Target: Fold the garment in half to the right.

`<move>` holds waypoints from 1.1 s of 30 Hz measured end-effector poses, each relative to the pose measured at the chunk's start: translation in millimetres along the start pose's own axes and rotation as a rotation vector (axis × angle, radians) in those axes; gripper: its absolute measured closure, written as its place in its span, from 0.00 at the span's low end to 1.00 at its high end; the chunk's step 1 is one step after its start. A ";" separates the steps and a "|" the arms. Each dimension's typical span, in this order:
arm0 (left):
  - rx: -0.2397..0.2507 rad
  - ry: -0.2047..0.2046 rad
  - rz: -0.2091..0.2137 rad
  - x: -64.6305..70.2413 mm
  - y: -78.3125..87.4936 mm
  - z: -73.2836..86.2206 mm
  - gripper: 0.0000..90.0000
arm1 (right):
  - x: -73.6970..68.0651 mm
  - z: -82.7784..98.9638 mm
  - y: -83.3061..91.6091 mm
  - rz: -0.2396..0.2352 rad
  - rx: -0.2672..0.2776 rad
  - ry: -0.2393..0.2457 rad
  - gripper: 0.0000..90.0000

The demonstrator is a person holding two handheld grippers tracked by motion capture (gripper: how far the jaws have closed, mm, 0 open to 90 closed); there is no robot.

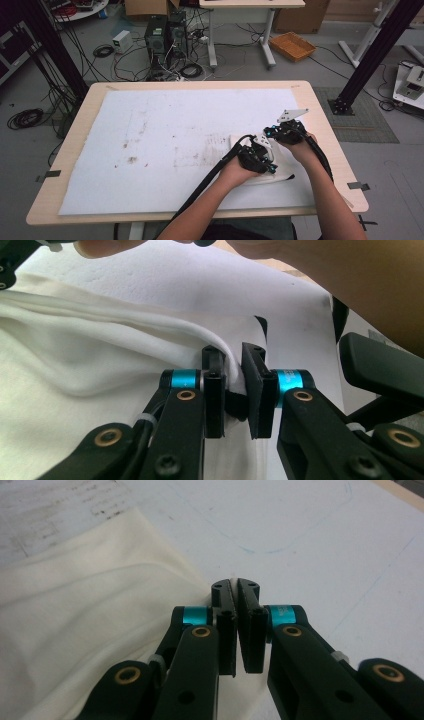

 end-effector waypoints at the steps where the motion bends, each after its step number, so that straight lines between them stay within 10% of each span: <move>1: -0.003 0.000 0.001 0.5 -1.0 0.3 0.89 | 0.6 2.2 -0.5 0.001 -0.002 -0.001 0.98; 10: 0.059 -0.005 -0.022 7.1 17.8 -0.4 0.60 | 7.1 10.8 21.4 0.079 0.073 -0.088 0.70; 16: 0.116 0.004 -0.118 0.6 51.7 7.7 0.51 | 4.7 3.8 45.9 0.104 0.150 -0.100 0.60; 33: 0.192 0.170 -0.327 -39.9 141.0 95.4 0.42 | -54.2 40.6 43.0 0.086 0.060 -0.042 0.60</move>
Point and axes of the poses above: each handheld gripper's, and its own axes: y roughly backward along the jaws, z roughly out of its underside, x roughly to its right, the point moved 2 cm from there along -y, roughly forward along the jaws, and after that the axes turned 6 degrees about -z, right-handed, at the moved point
